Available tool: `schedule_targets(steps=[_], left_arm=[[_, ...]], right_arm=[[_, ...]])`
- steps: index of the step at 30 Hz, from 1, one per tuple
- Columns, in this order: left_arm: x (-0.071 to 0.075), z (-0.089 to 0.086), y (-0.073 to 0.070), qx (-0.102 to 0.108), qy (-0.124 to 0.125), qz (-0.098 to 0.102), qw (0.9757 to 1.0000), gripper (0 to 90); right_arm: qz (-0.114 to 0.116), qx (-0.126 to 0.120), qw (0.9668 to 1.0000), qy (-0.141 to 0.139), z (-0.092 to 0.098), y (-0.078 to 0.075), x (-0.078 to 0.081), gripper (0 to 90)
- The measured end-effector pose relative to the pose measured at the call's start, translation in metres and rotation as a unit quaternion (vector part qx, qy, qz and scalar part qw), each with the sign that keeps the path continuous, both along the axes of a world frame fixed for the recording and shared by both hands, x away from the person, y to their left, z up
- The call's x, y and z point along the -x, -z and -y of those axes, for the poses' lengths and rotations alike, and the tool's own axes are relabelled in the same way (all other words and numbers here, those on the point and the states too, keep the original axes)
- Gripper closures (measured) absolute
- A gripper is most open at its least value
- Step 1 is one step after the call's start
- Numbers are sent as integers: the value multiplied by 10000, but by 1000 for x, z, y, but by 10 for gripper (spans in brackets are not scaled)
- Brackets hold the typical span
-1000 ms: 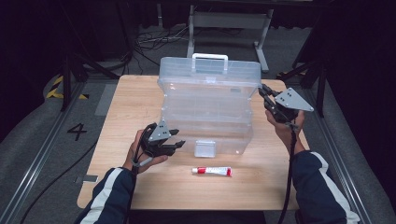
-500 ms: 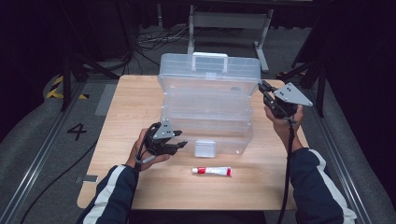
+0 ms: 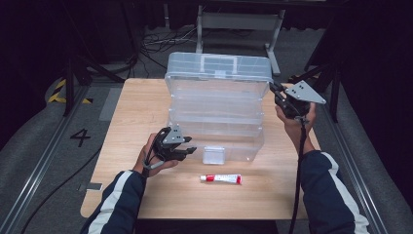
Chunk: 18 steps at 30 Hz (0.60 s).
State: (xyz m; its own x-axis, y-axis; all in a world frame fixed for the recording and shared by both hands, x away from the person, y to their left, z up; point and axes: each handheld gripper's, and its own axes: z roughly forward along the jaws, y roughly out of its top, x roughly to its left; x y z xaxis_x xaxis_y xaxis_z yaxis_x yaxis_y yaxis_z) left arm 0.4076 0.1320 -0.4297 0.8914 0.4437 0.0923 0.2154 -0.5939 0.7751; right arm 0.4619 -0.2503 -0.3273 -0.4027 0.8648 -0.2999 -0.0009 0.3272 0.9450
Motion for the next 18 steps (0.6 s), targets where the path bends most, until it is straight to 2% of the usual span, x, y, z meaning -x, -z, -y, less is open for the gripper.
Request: schedule_targets(steps=[11,18], left_arm=[[-4,-1,-1,-81,187,-49,9998,623],[-6,-2,-2,-134,293,-66,9995,643]], right_arm=[[-106,-73,9999,56,-1,-5,-8,845],[-257,-141,9995,69,-1,-10,-16,847]])
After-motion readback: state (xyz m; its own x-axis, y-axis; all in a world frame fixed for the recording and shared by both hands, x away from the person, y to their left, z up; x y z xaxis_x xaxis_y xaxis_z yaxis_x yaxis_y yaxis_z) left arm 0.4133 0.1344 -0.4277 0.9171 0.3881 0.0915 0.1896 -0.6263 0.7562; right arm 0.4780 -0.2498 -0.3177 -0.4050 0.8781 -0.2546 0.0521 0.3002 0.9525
